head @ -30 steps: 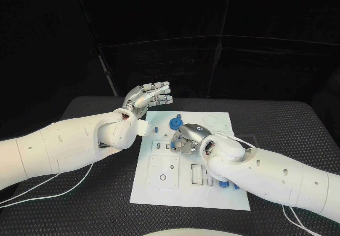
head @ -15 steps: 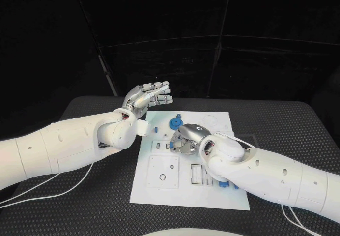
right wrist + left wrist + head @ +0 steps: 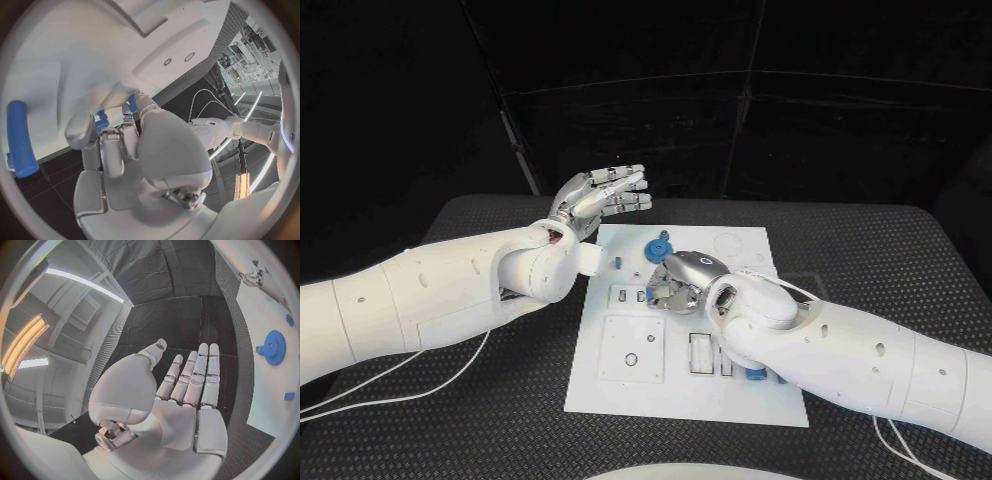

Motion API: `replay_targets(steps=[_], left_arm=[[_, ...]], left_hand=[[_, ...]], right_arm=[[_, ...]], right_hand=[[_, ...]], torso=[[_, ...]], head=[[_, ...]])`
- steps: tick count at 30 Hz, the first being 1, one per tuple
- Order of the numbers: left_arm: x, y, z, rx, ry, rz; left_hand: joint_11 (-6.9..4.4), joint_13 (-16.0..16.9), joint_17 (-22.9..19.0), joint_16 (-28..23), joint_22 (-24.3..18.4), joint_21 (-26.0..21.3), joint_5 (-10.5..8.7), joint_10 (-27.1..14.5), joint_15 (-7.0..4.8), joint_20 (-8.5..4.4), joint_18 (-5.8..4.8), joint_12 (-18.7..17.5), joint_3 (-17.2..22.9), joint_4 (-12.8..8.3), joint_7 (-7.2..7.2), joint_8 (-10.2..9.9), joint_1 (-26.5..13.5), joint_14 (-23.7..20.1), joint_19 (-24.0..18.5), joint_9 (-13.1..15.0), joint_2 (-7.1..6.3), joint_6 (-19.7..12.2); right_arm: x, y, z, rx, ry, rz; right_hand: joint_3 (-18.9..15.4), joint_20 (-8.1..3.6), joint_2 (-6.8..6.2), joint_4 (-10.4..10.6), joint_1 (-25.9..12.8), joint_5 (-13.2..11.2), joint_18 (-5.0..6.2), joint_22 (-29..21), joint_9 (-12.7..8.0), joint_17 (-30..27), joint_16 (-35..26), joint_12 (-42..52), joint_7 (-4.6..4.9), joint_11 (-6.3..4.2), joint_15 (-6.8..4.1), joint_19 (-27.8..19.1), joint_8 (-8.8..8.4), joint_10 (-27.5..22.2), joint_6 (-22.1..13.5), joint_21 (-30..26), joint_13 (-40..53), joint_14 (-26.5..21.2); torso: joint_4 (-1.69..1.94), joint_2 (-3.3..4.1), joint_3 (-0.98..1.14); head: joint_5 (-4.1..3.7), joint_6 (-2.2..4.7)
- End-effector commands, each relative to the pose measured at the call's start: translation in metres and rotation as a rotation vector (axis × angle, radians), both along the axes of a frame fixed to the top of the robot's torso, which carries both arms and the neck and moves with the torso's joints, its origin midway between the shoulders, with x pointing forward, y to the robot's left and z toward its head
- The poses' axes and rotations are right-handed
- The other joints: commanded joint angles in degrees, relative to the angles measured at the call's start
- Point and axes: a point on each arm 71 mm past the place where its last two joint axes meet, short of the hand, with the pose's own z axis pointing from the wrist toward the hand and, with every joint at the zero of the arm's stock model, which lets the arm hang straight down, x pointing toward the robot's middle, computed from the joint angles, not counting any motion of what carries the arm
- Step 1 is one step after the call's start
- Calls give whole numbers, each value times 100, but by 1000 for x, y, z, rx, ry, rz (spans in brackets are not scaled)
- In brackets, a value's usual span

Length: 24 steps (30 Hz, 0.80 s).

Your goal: Assemble the parts on the task board

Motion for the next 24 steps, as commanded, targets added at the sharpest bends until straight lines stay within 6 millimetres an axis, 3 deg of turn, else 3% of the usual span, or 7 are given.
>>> replay_targets(steps=[1,5,7,9,18,22,24], left_arm=[[0,-1,2,-6,-8,-9],[0,-1,2,-6,-8,-9],[0,-1,2,-5,-8,-9],[0,0,2,-5,-7,-8],[1,3,1,2,-3,-4],[3,6,-1,35,0,-15],[3,9,-2,56,2,-30]], left_hand=[[-10,4,-7,-36,-7,16,19,31,-1,-4,109,-21,6,-25,517,13,49,28,28,3,-13,17],[-8,2,-10,-42,-12,13,19,26,0,-4,109,-27,1,-27,518,8,47,30,29,1,-14,13],[-8,2,-10,-42,-12,13,19,26,0,-4,109,-27,1,-27,518,8,47,30,29,1,-14,13],[-8,2,-10,-42,-12,13,19,26,0,-4,109,-27,1,-27,518,8,47,30,29,1,-14,13],[-34,12,-10,-33,-25,17,20,133,-20,-9,121,25,-9,-42,499,41,51,95,57,14,-8,162],[-180,42,62,157,22,202,23,634,-182,-101,173,258,-32,-44,392,183,32,632,433,53,14,714],[-298,86,176,372,91,383,35,1025,-317,-258,144,425,-48,-17,314,260,-3,1119,767,69,23,930]], right_arm=[[0,-2,-2,-1,-3,-20],[1,-3,1,34,-31,-33],[0,-4,3,53,-46,-36],[-2,-5,4,70,-60,-37],[-15,-14,16,147,-117,-13],[-28,-24,27,202,-144,35],[-32,-29,32,229,-142,59]], right_hand=[[-48,55,-84,39,-86,-54,-57,-30,-12,1354,-5,-48,23,32,62,-22,-55,-60,-107,-42,356,571],[-277,139,-475,286,-195,-180,-55,-92,-32,1344,-10,-326,176,167,171,-67,-138,-355,-765,-80,16,568],[-559,227,-681,692,13,-111,-50,-112,-14,1355,-6,-376,261,265,252,-88,-110,-437,-1102,-92,-72,570],[-710,254,-807,927,187,-118,-43,-118,-11,1360,-4,-385,293,281,278,-95,-114,-463,-1182,-93,-105,571],[-773,276,-840,931,333,-87,-42,-113,-17,1385,4,-383,316,302,298,-95,-120,-479,-1359,-86,-130,576],[-753,280,-796,931,377,-87,-44,-97,-2,1400,10,-351,312,301,300,-88,-93,-451,-1263,-76,-102,580],[-708,280,-700,922,399,-99,-40,-111,18,1393,7,-336,295,289,294,-96,-44,-441,-1161,-80,-95,578]], torso=[[1,-1,0],[-3,-4,1],[-3,-2,4],[-1,0,4],[1,-12,8],[-6,-30,8],[-8,-38,6]], head=[[0,0],[2,-4],[4,0],[5,3],[23,18],[33,36],[33,44]])
